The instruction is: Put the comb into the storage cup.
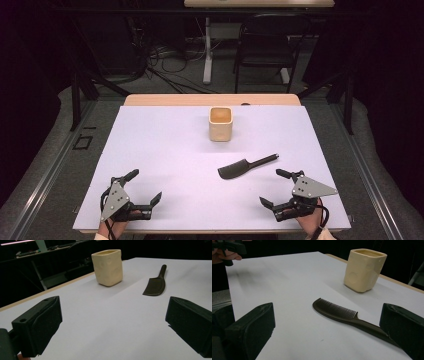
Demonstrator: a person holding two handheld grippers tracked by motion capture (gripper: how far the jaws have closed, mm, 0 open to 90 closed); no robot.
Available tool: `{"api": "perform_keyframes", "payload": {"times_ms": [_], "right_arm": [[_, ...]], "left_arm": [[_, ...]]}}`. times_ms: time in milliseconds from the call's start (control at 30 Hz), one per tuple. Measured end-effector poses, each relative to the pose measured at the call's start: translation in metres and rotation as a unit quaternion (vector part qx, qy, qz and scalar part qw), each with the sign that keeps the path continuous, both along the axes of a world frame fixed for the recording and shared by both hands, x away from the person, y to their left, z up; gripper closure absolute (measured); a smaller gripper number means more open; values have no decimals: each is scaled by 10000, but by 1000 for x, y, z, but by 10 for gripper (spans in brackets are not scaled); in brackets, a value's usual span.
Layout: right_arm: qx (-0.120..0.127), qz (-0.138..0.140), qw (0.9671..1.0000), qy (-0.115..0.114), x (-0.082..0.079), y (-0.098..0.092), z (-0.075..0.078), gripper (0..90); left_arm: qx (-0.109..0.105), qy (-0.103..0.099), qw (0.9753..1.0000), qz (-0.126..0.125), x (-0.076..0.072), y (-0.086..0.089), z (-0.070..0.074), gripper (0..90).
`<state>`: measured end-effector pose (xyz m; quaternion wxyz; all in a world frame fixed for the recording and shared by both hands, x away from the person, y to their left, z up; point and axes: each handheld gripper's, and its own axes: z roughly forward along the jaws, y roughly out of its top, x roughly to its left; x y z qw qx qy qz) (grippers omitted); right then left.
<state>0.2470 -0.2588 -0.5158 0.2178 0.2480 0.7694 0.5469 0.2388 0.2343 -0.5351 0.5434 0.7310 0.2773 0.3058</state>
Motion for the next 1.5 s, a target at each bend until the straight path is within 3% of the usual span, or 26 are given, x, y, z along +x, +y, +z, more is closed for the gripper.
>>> {"api": "perform_keyframes", "payload": {"times_ms": [233, 600, 833, 1500], "right_arm": [[-33, 46, 10000, 39, 0, 3, 0, 0], [-137, -68, 9999, 67, 7, 9, 0, 0], [-133, -201, 9995, 205, 15, 13, 0, 0], [-351, -297, 9987, 216, 62, 26, -1, 1]], "left_arm": [[13, -24, 10000, 0, 0, -1, 0, 7], [13, -3, 10000, 36, 1, -1, 0, 9], [38, 36, 10000, 46, 2, -1, -1, 9], [47, 101, 9999, 67, 2, -1, -1, 10]]}}
